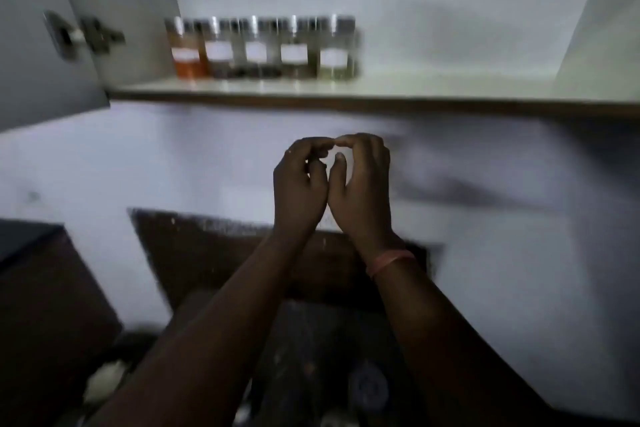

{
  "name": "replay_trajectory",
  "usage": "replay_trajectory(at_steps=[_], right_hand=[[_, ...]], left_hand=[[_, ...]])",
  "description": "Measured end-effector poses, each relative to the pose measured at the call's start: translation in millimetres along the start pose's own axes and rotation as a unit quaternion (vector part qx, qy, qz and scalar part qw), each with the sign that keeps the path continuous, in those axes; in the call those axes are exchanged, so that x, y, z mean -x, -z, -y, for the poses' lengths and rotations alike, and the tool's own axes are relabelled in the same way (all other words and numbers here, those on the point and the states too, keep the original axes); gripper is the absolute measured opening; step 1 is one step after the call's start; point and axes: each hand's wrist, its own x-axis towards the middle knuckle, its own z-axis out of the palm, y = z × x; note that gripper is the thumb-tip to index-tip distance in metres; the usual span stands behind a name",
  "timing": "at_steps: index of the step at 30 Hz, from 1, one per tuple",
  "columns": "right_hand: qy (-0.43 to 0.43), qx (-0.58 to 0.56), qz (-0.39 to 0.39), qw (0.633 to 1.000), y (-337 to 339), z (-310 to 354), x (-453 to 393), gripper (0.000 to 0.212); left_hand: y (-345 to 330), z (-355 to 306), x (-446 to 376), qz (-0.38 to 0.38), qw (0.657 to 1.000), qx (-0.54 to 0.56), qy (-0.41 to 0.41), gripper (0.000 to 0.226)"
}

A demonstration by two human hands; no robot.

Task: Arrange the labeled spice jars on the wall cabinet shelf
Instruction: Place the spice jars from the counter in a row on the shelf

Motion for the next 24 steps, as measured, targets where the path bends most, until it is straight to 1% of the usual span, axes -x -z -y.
replay_trajectory(at_steps=[3, 6, 8, 10, 11, 13, 15, 17, 19, 21, 22, 23, 24], right_hand=[[-0.054, 0.022, 0.097, 0.994, 0, -21, 85, 0.020], [-0.116, 0.058, 0.193, 0.973, -3, -37, 153, 0.022], [-0.164, 0.064, 0.246, 0.953, -4, -43, 191, 0.022], [-0.203, 0.066, 0.279, 0.936, -1, -48, 225, 0.021], [-0.219, 0.073, 0.292, 0.928, 1, -50, 243, 0.020], [-0.253, 0.104, 0.324, 0.906, 9, -54, 281, 0.018], [-0.286, 0.157, 0.367, 0.871, 18, -58, 319, 0.022], [-0.314, 0.193, 0.428, 0.825, 28, -62, 353, 0.032], [-0.335, 0.210, 0.488, 0.778, 39, -69, 377, 0.045], [-0.372, 0.193, 0.528, 0.739, 49, -74, 391, 0.061], [-0.391, 0.173, 0.542, 0.724, 52, -75, 395, 0.068], [-0.401, 0.159, 0.553, 0.713, 53, -76, 398, 0.074], [-0.404, 0.153, 0.564, 0.704, 53, -76, 399, 0.080]], left_hand=[[2, 34, 68, 0.042, 0.994, -0.010, 0.099, 0.037], [4, 65, 123, 0.084, 0.981, -0.042, 0.170, 0.036], [5, 81, 159, 0.104, 0.968, -0.050, 0.221, 0.036], [5, 94, 196, 0.126, 0.946, -0.058, 0.294, 0.031], [7, 99, 215, 0.145, 0.927, -0.065, 0.339, 0.027], [10, 109, 249, 0.208, 0.877, -0.083, 0.424, 0.018], [16, 117, 283, 0.289, 0.822, -0.106, 0.480, 0.022], [23, 117, 310, 0.358, 0.765, -0.111, 0.524, 0.026], [29, 113, 322, 0.368, 0.723, -0.086, 0.578, 0.021], [32, 112, 324, 0.412, 0.690, -0.066, 0.591, 0.019], [31, 113, 325, 0.421, 0.681, -0.065, 0.596, 0.017], [32, 113, 325, 0.405, 0.671, -0.056, 0.619, 0.015], [32, 115, 326, 0.383, 0.657, -0.045, 0.647, 0.018]])
